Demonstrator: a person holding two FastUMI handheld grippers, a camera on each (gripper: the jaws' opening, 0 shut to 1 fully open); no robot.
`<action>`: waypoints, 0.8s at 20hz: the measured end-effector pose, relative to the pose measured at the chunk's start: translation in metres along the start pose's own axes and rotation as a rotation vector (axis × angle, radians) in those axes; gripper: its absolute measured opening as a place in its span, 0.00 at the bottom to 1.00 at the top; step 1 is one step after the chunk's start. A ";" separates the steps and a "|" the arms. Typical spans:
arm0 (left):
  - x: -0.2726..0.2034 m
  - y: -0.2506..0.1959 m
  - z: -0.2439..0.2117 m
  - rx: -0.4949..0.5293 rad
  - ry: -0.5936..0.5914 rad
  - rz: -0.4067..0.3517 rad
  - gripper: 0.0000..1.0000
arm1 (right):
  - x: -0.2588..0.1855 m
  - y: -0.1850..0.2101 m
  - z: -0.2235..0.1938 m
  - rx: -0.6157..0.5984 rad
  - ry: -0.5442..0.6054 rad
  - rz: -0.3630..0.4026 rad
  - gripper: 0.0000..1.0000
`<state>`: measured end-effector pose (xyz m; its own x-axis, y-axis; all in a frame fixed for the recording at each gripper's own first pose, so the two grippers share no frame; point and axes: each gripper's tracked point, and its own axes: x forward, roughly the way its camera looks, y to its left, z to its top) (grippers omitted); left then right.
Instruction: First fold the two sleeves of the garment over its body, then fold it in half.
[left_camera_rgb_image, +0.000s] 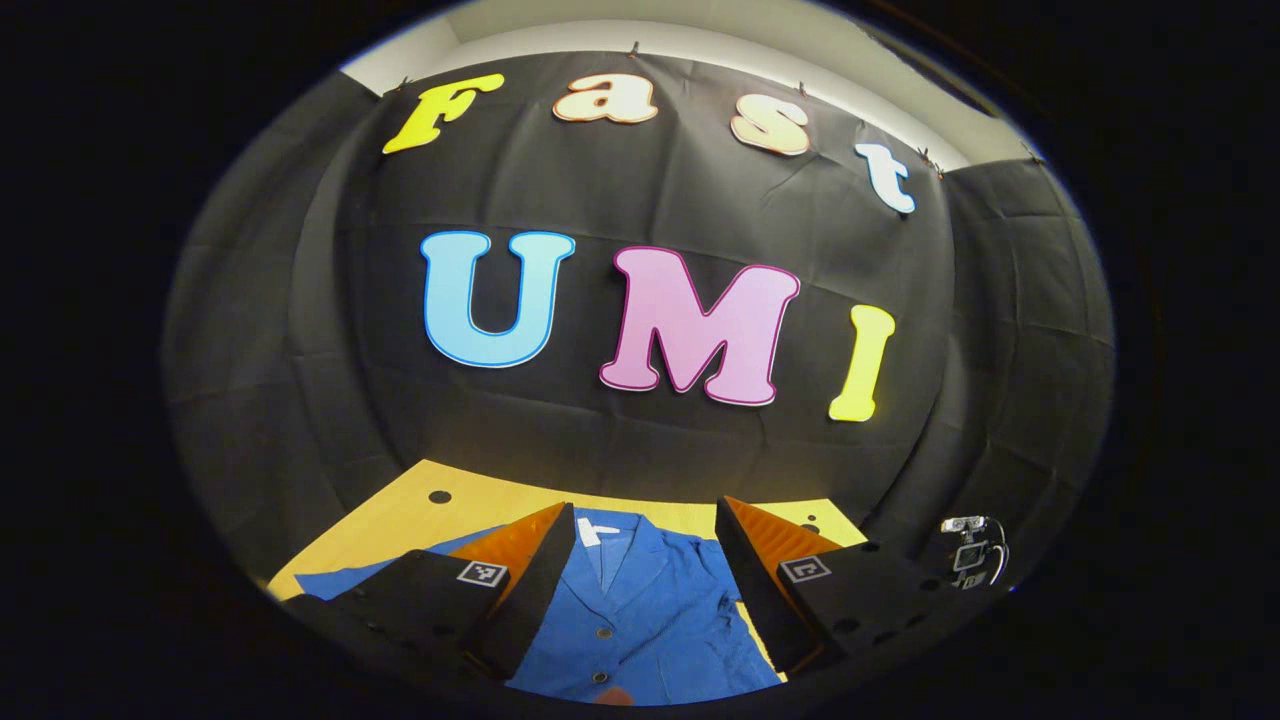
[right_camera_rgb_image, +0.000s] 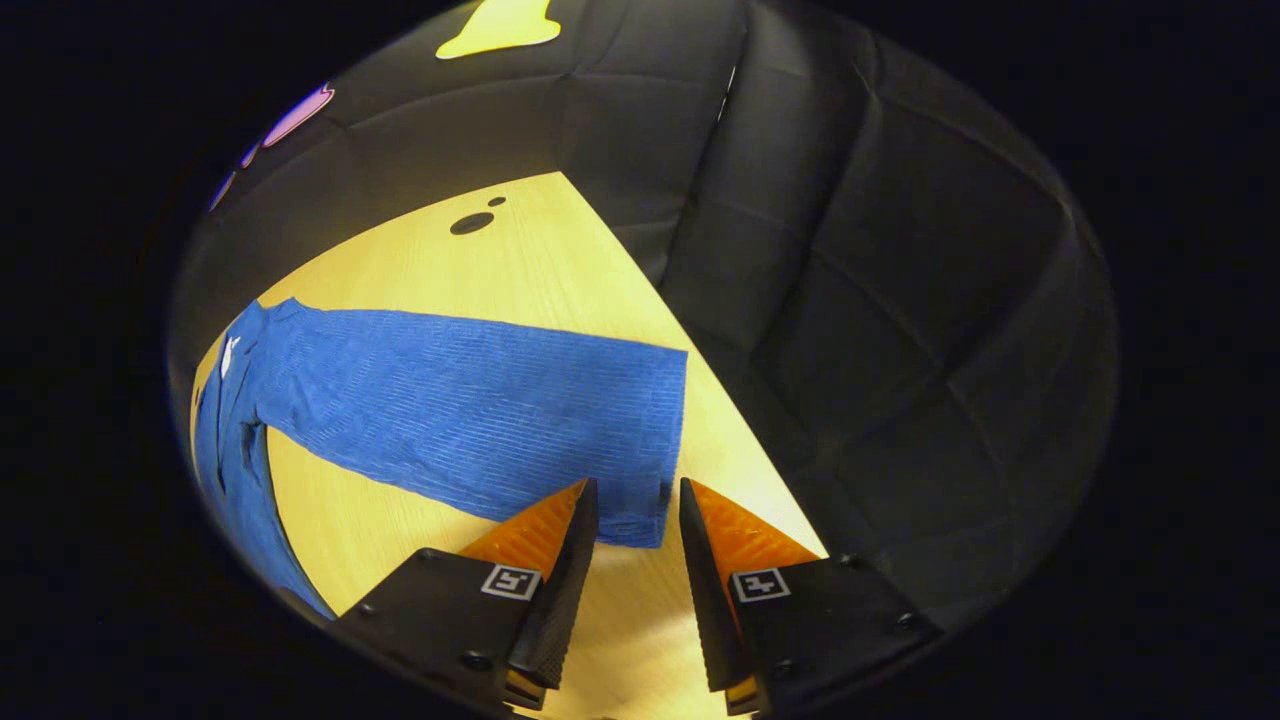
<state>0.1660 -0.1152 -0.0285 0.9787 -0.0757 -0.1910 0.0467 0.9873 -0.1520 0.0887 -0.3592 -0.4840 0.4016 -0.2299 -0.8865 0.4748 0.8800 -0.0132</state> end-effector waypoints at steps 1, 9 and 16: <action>0.005 -0.002 -0.004 0.007 0.012 0.000 0.81 | 0.001 0.002 0.001 0.005 0.009 0.008 0.54; 0.013 0.002 -0.003 0.023 0.009 -0.017 0.81 | 0.008 0.015 0.004 0.033 0.056 0.029 0.10; 0.002 0.035 0.005 0.045 -0.001 -0.010 0.81 | -0.006 0.017 0.017 0.037 -0.011 -0.008 0.01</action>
<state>0.1711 -0.0800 -0.0291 0.9783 -0.0853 -0.1888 0.0653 0.9918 -0.1101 0.1076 -0.3497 -0.4715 0.4066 -0.2417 -0.8811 0.5064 0.8623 -0.0029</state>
